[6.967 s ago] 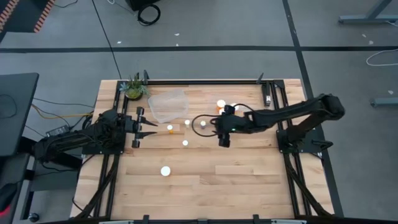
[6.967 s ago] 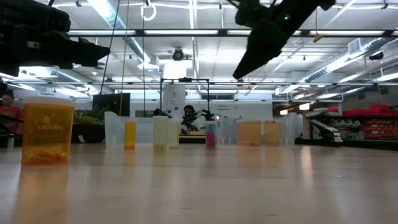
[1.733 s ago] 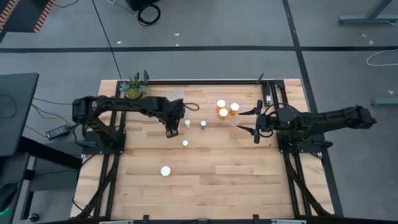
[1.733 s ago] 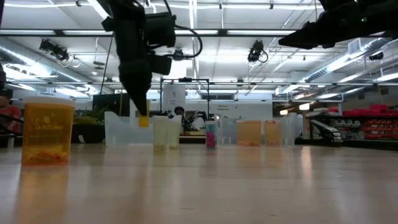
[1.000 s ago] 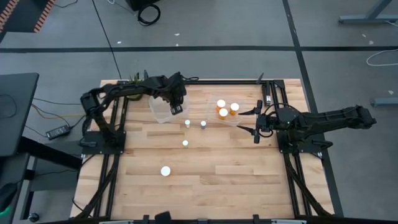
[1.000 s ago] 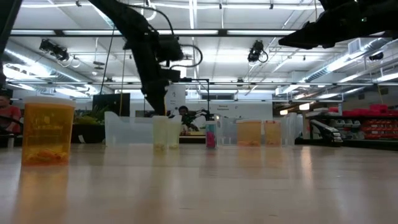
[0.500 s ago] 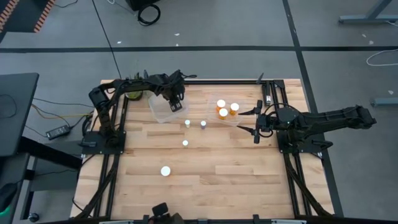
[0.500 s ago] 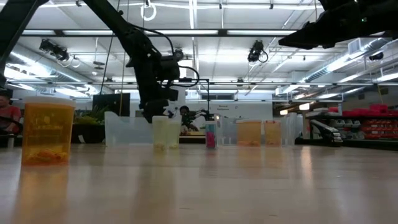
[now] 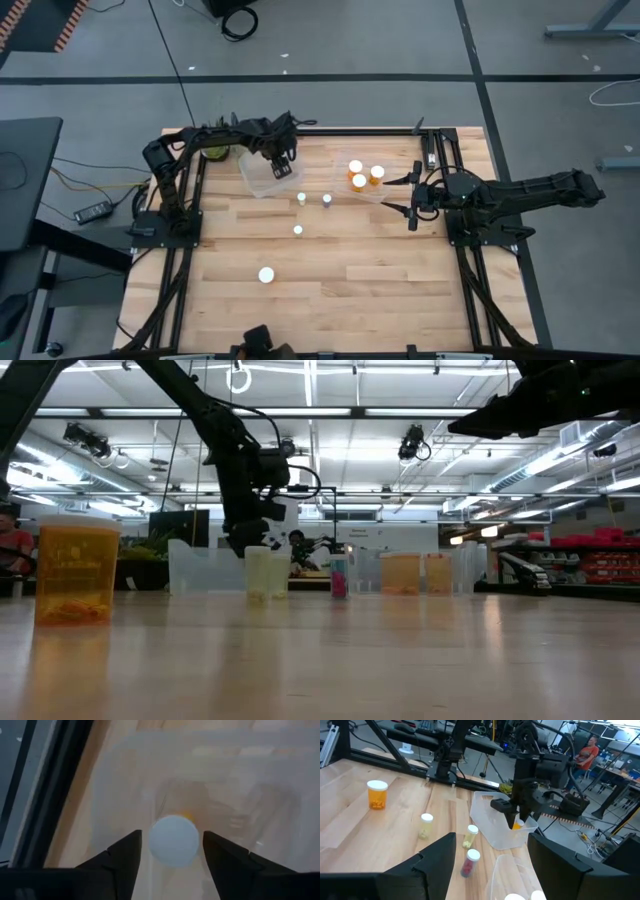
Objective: Pick and place medicine bottles into bin by pill shape (circle, oval)
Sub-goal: Put the orange pill bottle into the left bin, then put the yellow pill bottle into the left bin
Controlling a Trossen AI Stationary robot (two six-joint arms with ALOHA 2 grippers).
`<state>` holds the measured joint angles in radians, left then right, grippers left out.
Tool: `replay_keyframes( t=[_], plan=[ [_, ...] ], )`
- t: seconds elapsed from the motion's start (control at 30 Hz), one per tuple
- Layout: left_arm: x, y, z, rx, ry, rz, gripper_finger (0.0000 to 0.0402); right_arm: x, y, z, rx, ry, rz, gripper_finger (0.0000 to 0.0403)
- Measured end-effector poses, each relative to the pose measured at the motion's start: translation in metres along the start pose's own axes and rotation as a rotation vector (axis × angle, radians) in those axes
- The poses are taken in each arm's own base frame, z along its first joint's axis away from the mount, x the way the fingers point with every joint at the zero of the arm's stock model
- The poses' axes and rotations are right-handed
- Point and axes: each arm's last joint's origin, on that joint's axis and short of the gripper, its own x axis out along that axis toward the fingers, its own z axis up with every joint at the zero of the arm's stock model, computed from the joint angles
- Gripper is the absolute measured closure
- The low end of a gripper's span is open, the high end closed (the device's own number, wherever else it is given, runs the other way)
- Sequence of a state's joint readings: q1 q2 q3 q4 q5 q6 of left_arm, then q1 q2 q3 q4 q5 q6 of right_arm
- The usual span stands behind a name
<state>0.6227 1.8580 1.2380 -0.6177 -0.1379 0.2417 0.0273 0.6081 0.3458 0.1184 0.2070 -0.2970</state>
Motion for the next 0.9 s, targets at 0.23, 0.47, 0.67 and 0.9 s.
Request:
replay_keyframes(
  t=[0.23,0.47,0.67,0.9],
  plan=[
    [-0.023,0.001,0.014,0.009,0.032,-0.013,0.0166,0.0,0.0,0.0,0.0,0.0,0.0,0.0149],
    [-0.055,-0.012,0.036,0.038,-0.005,-0.027,0.0169,0.0,0.0,0.0,0.0,0.0,0.0,0.0149],
    [-0.075,-0.048,0.047,0.052,-0.028,-0.114,0.0163,0.0,0.0,0.0,-0.001,0.004,0.001,0.0149],
    [-0.086,-0.097,0.05,0.13,-0.071,-0.161,0.0162,0.0,0.0,0.0,0.0,0.004,0.001,0.0149]
  ],
)
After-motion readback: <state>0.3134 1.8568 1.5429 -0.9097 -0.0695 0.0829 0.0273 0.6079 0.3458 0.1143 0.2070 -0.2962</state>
